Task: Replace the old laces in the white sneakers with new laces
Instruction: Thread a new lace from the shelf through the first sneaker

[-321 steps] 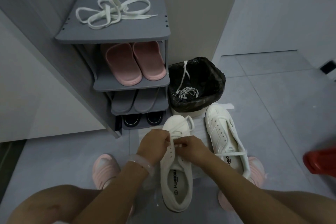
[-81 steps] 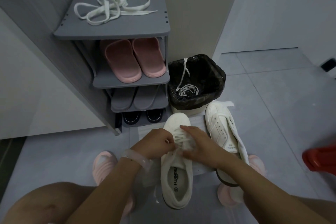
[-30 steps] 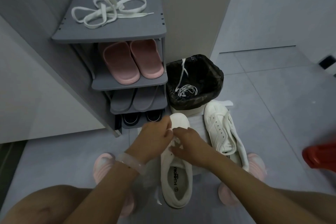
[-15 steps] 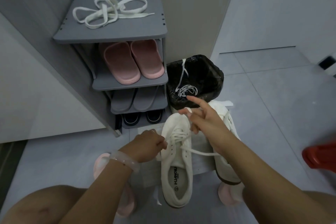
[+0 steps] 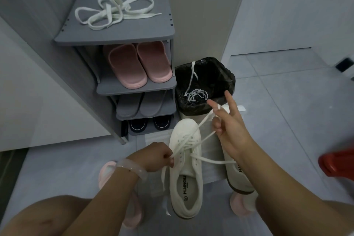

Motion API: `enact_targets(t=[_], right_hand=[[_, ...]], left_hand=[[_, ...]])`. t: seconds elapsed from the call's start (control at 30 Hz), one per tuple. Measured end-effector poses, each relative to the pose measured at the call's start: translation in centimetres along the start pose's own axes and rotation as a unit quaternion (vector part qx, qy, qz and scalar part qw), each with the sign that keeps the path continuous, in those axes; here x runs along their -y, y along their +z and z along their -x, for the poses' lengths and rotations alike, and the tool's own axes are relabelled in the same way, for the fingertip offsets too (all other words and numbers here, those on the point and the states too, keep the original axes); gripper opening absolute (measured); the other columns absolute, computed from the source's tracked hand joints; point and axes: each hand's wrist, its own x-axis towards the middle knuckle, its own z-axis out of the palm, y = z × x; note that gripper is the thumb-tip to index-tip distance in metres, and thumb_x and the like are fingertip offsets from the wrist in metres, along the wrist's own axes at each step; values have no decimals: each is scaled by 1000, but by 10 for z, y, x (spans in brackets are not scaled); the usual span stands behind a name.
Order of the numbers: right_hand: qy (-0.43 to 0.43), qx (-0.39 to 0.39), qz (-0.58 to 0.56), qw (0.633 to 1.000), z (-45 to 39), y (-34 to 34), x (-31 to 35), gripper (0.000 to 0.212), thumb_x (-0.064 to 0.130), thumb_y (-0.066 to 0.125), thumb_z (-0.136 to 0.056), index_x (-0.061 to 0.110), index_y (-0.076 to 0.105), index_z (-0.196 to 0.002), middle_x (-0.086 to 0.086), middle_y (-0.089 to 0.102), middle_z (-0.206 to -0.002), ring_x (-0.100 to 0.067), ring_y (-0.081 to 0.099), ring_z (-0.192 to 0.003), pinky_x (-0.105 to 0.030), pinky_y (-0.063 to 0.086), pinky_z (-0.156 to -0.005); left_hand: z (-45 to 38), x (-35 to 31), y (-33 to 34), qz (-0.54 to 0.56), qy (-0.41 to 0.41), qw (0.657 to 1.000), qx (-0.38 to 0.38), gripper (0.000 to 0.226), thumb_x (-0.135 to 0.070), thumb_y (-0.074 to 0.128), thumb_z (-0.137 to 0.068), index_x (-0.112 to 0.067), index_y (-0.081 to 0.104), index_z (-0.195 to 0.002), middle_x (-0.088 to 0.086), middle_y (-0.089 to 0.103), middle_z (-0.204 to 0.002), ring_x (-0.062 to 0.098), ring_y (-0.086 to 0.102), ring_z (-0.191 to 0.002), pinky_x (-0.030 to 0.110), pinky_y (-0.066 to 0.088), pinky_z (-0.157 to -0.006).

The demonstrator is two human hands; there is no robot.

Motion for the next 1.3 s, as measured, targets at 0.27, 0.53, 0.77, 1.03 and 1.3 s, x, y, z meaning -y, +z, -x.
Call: enact_targets(t=[0.27,0.53,0.77,1.03,1.3], right_hand=[[-123,-26,133,983,0,1,2,47,2,45,-93,29,48,-132,13,51,-133,7,45,-119,-14,38,-98],[-14,57,483,874,-7,-6,-6,47,18,44,-95,30,38,-140,-4,48,-139,-12,47,-111,-11,39,-85],[-71,93,749,652,10,-5,-27,34,26,39,-94,19,55,-124,-6,64,-110,-23,60,-97,-31,47,-79],[-79,183,693,693,15,-3,-40,24,28,46,-92,20,65,-105,-7,67,-96,-25,62,-89,-33,50,-75],[4,209,637,742,22,3,-55,30,21,46,-91,22,66,-114,-9,70,-99,-21,62,-88,-27,46,-76]], left_hand=[[-1,-1,1,63,-14,998,-23,22,-21,53,-92,-9,70,-90,-12,55,-68,1,53,-55,12,43,-56],[-7,-5,4,267,-30,954,-137,21,1,56,-87,-12,57,-71,5,63,-69,5,64,-52,18,55,-57],[-16,-6,16,316,-30,935,-155,23,4,58,-84,-13,60,-68,1,63,-61,2,61,-50,15,52,-53],[-21,-4,23,296,-15,935,-194,18,2,61,-83,-9,60,-68,2,62,-62,-2,60,-50,13,52,-55],[-22,-10,29,223,-19,947,-231,19,6,59,-77,-4,50,-64,11,59,-63,7,58,-53,24,52,-56]])
